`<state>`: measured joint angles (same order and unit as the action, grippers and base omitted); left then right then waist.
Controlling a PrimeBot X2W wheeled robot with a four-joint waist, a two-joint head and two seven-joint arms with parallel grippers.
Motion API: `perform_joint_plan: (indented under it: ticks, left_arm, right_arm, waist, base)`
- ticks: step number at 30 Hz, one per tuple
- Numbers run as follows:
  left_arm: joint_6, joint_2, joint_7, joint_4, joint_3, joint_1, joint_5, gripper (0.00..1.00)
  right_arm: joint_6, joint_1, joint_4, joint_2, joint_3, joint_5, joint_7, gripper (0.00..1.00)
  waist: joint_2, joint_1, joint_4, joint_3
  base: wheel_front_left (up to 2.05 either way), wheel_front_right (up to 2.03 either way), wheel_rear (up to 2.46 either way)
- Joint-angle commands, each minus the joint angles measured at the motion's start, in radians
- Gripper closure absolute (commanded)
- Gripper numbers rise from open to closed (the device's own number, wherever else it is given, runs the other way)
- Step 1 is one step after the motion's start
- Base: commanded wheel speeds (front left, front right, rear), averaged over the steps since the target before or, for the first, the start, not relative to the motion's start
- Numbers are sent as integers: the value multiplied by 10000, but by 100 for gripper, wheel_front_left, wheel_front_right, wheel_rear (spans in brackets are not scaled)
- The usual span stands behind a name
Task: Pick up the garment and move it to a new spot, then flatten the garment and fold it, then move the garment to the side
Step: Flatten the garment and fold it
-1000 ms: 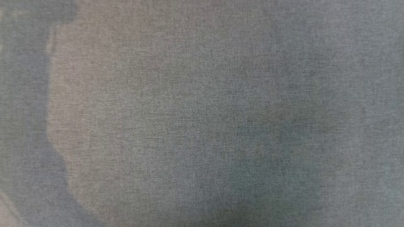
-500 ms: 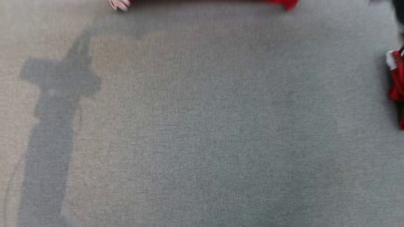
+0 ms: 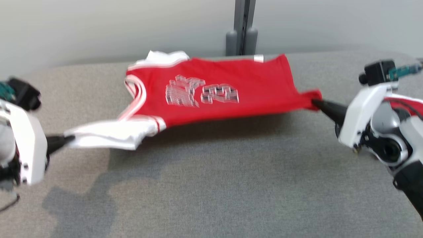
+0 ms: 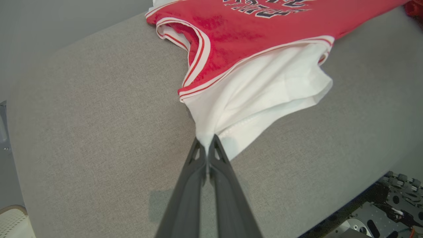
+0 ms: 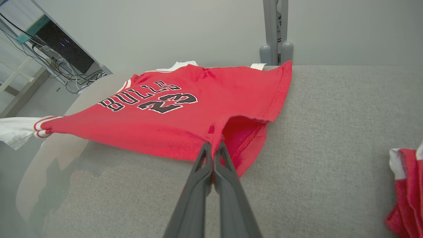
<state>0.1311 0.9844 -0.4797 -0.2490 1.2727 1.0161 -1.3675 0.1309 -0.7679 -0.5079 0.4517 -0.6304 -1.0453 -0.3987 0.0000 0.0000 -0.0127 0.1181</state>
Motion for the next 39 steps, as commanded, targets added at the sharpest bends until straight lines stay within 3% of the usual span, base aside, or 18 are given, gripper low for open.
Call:
perform_joint_plan:
  ticks: [1,10,20,26,29,30,32,39]
  left_arm:
    - [-6,182,-171,272,2,-380,-214,100]
    - [-183,1134,-1320,2423,59,-2376,-1035,100]
    - [-555,2023,-2285,3791,66,-3436,-1657,100]
    - [-644,2150,-2514,4051,-24,-3226,-1749,100]
    - [-715,2002,-2856,3933,-184,-2836,-1844,100]
    - [-687,1771,-3116,3584,-369,-2472,-1943,100]
    - [-636,1460,-3369,3049,-589,-2009,-2045,100]
    - [-422,681,-3563,1715,-1094,-1034,-2129,100]
  right_arm:
    - [-2,404,146,255,-6,-151,-90,100]
    - [-2,3068,1432,1153,137,-817,-962,100]
    - [-2,5397,2609,1691,1402,-665,-3030,100]
    - [-2,5907,3443,980,2620,204,-3862,100]
    - [0,5704,3860,275,3316,924,-4645,100]
    - [0,5161,3788,-451,3870,1266,-5354,100]
    - [0,4526,3477,-1133,4397,1645,-6084,100]
    - [0,3361,3060,-2321,5793,2749,-6944,100]
  waist:
    - [0,0,-31,-571]
    - [0,0,103,-1047]
    - [0,0,-20,-861]
    - [0,0,-157,-593]
    - [0,0,-257,-327]
    - [0,0,-376,-59]
    - [0,0,-415,312]
    - [0,0,-431,1254]
  base:
    - [0,0,0]
    - [0,0,0]
    - [0,0,0]
    - [0,0,0]
    - [0,0,0]
    - [0,0,0]
    - [0,0,0]
    - [0,0,0]
